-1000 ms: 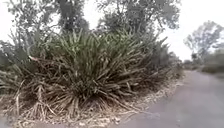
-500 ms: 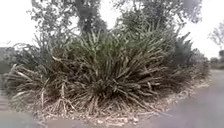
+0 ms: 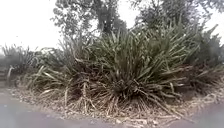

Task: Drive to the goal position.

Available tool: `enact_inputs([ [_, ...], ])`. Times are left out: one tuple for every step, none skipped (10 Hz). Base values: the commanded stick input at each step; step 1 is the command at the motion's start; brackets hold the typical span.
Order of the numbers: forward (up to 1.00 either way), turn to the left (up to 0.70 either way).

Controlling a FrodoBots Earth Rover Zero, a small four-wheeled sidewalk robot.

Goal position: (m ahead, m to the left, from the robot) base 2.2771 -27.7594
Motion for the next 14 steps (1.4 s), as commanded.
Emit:
enact_inputs([
  [0.00,-0.70],
  [0.00,-0.70],
  [0.00,-0.70],
  [0.00,-0.70],
  [0.00,-0.70],
  [0.00,-0.70],
  [0.00,-0.70],
  [0.00,-0.70],
  [0.00,-0.70],
  [0.00,-0.70],
  [0.00,-0.70],
  [0.00,-0.70],
  [0.00,-0.70],
  [0.00,-0.70],
])
